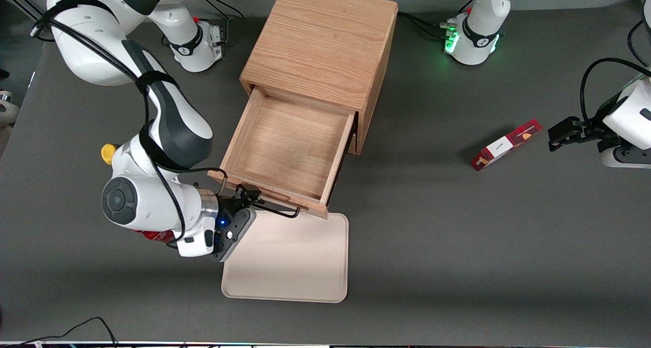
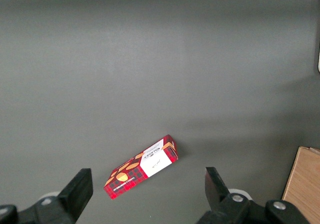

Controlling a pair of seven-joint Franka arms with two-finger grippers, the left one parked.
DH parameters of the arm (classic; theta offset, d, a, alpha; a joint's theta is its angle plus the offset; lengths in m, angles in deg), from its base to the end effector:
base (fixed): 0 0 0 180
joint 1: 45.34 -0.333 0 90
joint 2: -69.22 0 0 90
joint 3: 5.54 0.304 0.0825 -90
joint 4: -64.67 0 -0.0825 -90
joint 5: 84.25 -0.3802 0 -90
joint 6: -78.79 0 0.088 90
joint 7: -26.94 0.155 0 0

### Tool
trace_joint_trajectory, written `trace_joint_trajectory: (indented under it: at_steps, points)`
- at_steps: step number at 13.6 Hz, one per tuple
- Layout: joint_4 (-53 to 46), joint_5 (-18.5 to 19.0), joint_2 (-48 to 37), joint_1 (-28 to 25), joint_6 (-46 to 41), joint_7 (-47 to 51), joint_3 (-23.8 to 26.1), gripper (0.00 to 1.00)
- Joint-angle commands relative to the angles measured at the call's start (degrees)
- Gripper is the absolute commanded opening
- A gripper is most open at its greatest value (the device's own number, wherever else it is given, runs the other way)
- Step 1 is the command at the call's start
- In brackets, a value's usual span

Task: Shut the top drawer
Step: 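Lower the right gripper to the drawer front beside the black handle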

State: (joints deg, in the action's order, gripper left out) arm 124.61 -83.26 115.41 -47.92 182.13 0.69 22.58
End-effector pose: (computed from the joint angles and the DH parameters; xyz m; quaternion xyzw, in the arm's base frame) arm 0.6895 0.2842 0.3437 -0.8968 -0.4107 -0.0121 0.1641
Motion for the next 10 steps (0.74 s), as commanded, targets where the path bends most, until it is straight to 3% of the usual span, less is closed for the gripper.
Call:
trace_joint_trajectory:
  at_steps: [1, 10]
  points:
    - [-1.58, 1.2, 1.36, -0.58, -0.33, -1.18, 0.01, 1.0]
    - [1.14, 2.7, 1.1, -0.58, -0.33, -0.65, 0.1, 1.0]
